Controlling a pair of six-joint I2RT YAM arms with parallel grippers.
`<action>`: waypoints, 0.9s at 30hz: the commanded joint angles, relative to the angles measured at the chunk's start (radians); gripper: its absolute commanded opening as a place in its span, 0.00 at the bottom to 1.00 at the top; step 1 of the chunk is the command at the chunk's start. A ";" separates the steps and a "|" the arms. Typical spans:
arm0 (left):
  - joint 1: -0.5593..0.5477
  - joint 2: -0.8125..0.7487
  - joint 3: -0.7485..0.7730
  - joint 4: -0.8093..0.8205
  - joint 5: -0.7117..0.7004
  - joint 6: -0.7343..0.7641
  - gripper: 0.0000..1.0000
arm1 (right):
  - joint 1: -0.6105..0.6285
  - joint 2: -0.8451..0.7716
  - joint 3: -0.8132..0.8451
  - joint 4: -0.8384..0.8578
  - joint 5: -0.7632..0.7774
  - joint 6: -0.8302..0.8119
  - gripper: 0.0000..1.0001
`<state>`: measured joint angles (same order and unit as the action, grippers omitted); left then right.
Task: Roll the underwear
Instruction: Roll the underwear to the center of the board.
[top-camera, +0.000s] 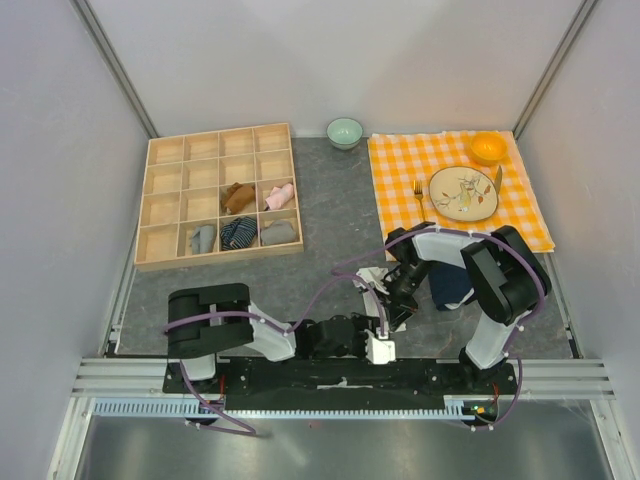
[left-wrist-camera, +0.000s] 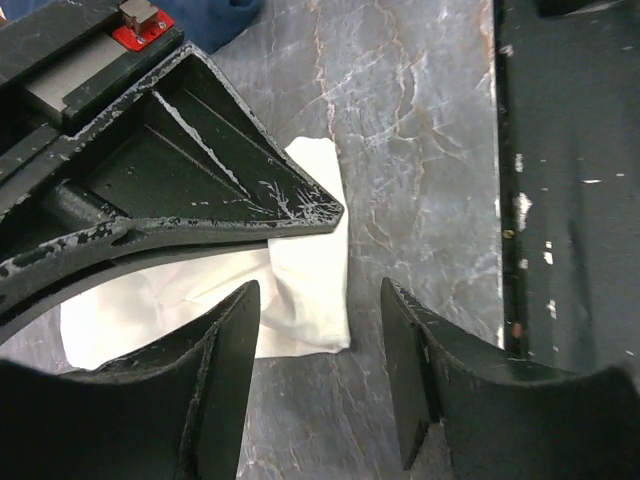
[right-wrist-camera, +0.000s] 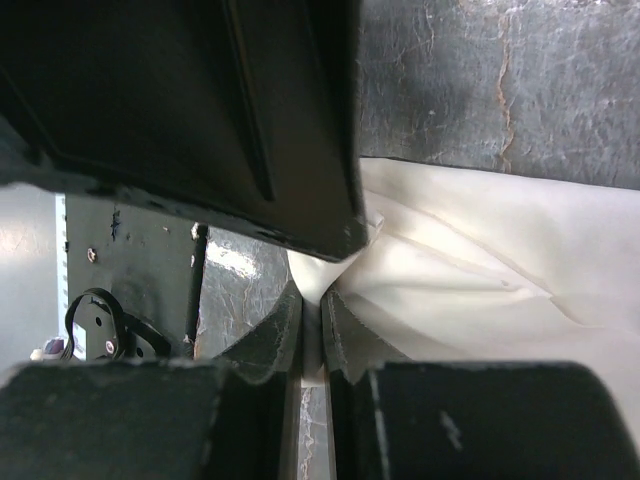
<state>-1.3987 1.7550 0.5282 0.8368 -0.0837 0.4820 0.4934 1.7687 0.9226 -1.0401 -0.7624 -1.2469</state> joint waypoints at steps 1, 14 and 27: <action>-0.008 0.055 0.056 0.013 -0.108 0.098 0.58 | -0.007 0.017 -0.007 0.002 0.005 -0.037 0.15; 0.020 0.014 0.096 -0.192 0.060 -0.104 0.02 | -0.110 -0.124 0.001 0.066 0.026 0.029 0.37; 0.397 0.089 0.268 -0.438 0.660 -0.699 0.02 | -0.251 -0.580 -0.099 0.040 -0.017 -0.187 0.55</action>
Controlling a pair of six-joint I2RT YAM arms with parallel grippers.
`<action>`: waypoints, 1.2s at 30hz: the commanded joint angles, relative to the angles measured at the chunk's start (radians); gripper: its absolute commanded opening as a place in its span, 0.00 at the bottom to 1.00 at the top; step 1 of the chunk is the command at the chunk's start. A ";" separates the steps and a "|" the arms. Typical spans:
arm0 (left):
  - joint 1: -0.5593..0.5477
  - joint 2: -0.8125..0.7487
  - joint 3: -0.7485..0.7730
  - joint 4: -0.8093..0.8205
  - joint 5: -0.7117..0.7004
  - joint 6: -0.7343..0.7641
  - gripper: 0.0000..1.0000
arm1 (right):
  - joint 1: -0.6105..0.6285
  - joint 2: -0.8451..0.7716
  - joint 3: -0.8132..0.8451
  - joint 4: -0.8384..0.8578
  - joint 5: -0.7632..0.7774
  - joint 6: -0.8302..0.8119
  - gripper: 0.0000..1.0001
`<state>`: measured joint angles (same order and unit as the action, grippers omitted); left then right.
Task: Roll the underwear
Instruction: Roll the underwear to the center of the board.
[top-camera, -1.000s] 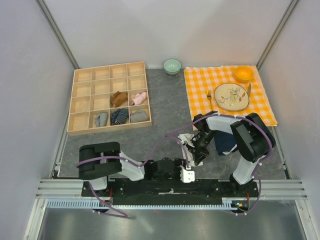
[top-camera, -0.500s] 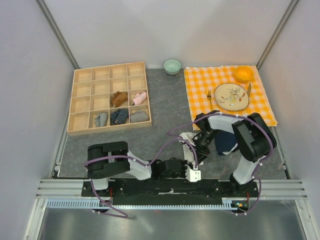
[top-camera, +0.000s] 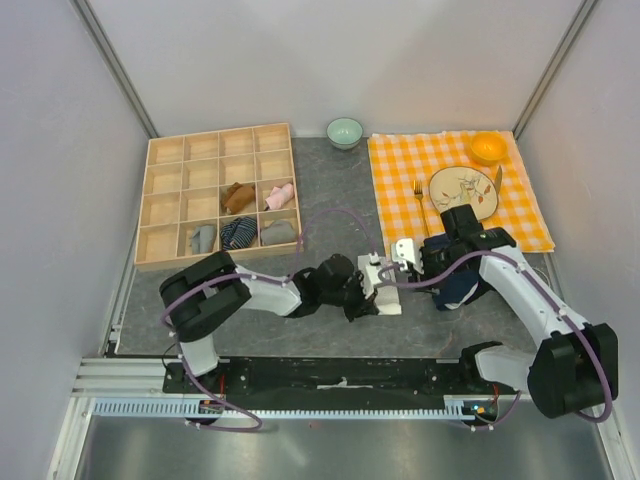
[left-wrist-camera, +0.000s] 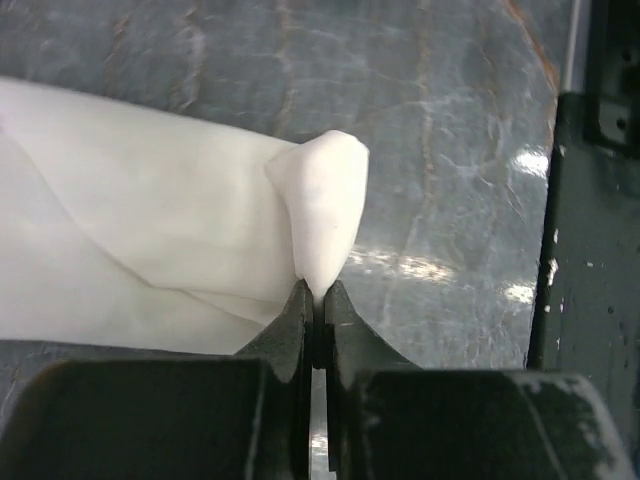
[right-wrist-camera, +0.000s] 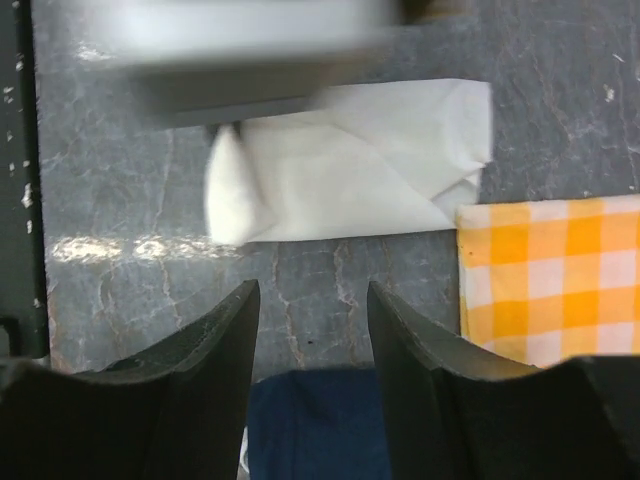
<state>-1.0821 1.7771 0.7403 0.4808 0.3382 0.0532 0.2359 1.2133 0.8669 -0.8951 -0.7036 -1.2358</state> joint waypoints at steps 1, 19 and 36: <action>0.112 0.093 0.091 -0.102 0.272 -0.300 0.02 | 0.026 -0.026 -0.066 -0.125 -0.083 -0.215 0.56; 0.235 0.288 0.146 -0.026 0.430 -0.708 0.04 | 0.442 -0.009 -0.286 0.390 0.354 0.058 0.56; 0.261 -0.049 -0.206 0.385 0.245 -0.666 0.54 | 0.425 0.219 -0.171 0.216 0.239 0.125 0.19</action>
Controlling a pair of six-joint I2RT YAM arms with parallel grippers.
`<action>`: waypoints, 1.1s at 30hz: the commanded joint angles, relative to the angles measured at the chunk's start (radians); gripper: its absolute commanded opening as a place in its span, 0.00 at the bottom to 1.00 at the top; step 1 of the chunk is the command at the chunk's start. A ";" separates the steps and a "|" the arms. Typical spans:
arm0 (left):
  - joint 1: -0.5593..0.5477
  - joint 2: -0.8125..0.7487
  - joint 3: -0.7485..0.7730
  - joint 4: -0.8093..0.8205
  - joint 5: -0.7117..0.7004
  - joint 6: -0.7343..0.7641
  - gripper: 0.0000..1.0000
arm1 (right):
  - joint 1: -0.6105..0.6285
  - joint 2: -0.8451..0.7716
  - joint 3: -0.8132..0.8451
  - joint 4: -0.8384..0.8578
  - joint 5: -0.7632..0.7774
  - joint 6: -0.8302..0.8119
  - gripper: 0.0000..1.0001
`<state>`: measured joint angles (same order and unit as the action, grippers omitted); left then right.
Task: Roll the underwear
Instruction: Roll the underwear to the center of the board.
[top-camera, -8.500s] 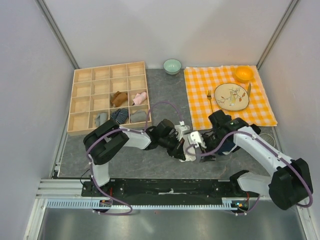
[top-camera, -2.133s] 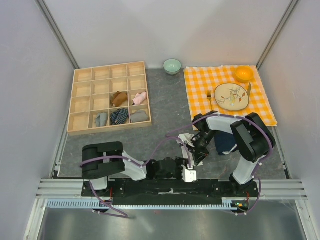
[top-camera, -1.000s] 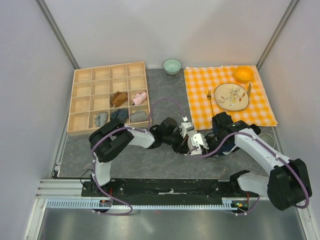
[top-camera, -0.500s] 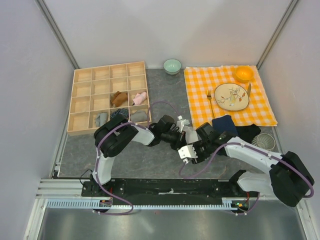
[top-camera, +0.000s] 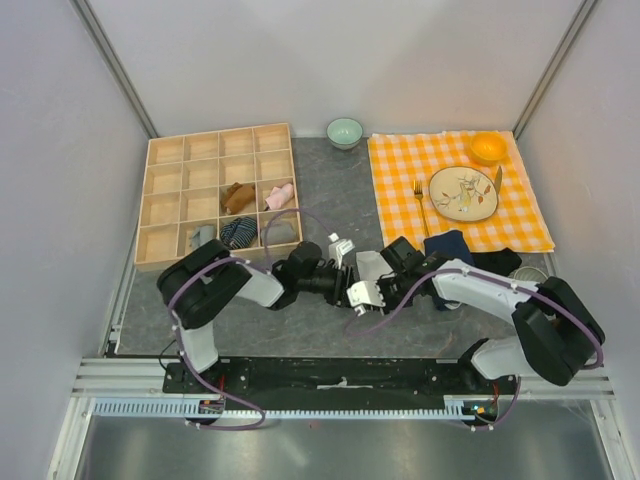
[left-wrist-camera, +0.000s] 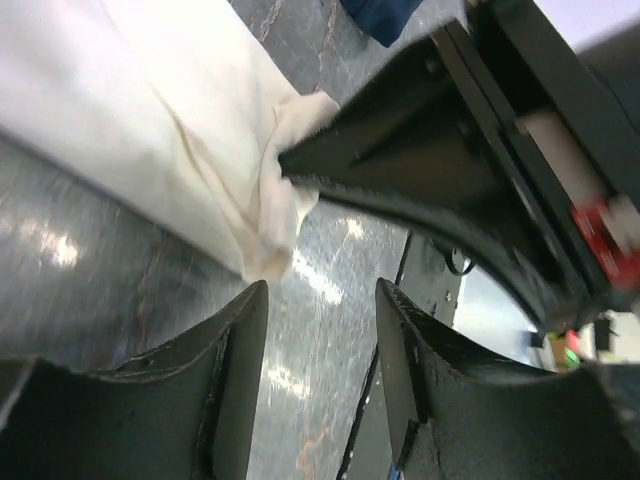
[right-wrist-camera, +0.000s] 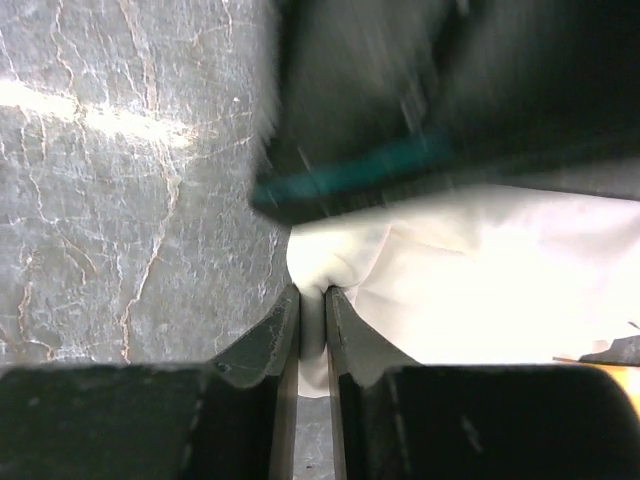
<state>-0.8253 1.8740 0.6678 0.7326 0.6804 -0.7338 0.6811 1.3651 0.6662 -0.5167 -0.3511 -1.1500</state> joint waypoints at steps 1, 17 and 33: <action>0.005 -0.207 -0.170 0.169 -0.122 0.175 0.54 | -0.035 0.074 0.042 -0.184 -0.139 0.036 0.19; -0.466 -0.346 -0.380 0.360 -0.574 0.987 0.66 | -0.150 0.370 0.257 -0.557 -0.445 -0.137 0.18; -0.564 -0.105 -0.120 0.103 -0.760 1.214 0.65 | -0.166 0.404 0.263 -0.557 -0.439 -0.140 0.19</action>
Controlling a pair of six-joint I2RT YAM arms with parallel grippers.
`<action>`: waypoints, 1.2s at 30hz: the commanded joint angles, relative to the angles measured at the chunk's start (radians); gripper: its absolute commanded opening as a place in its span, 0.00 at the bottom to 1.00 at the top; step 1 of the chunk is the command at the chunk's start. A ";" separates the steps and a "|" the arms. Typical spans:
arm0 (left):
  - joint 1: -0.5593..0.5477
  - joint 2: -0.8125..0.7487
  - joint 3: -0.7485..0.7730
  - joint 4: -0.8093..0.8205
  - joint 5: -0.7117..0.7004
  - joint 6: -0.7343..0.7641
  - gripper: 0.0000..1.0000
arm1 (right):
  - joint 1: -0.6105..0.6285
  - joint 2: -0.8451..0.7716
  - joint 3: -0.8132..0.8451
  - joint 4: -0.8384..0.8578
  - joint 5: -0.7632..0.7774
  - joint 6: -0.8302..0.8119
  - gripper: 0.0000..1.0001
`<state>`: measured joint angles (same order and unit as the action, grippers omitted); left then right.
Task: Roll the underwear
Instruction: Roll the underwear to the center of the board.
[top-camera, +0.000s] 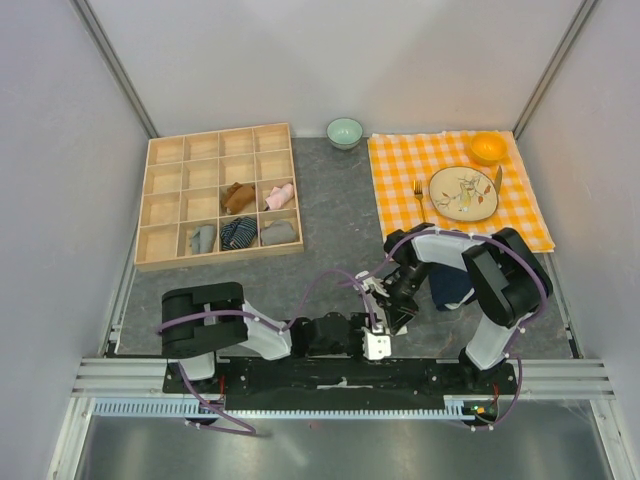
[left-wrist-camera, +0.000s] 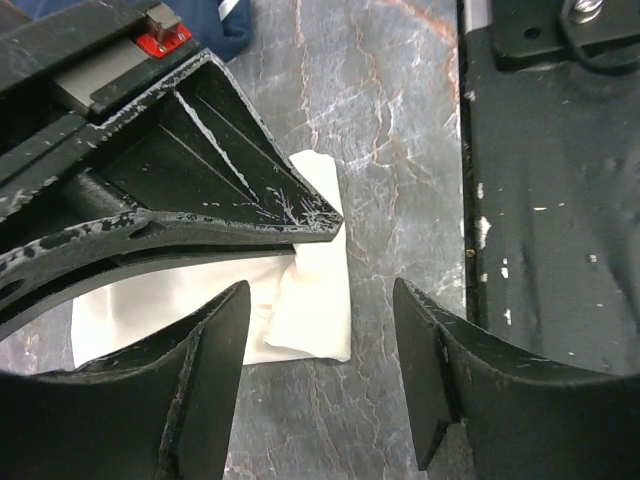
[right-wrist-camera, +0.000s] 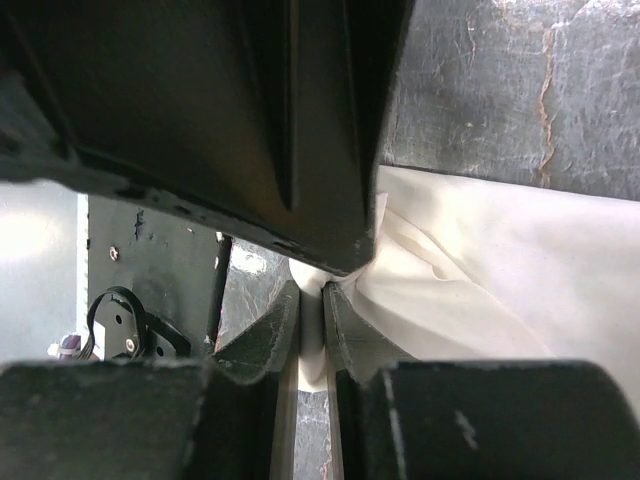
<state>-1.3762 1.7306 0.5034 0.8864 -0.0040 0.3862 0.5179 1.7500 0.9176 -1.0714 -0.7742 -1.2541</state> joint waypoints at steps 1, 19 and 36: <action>-0.014 0.046 0.052 -0.066 -0.100 0.094 0.64 | -0.002 0.019 0.013 -0.002 -0.016 -0.036 0.19; 0.009 0.061 0.170 -0.299 -0.021 -0.021 0.02 | -0.107 -0.111 0.012 0.051 -0.030 0.004 0.33; 0.380 0.242 0.345 -0.429 0.722 -0.690 0.05 | -0.295 -0.563 -0.135 0.053 -0.040 -0.163 0.55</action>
<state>-1.0649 1.8614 0.7612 0.5663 0.5091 -0.0391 0.2207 1.1969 0.8150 -0.9146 -0.7418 -1.2400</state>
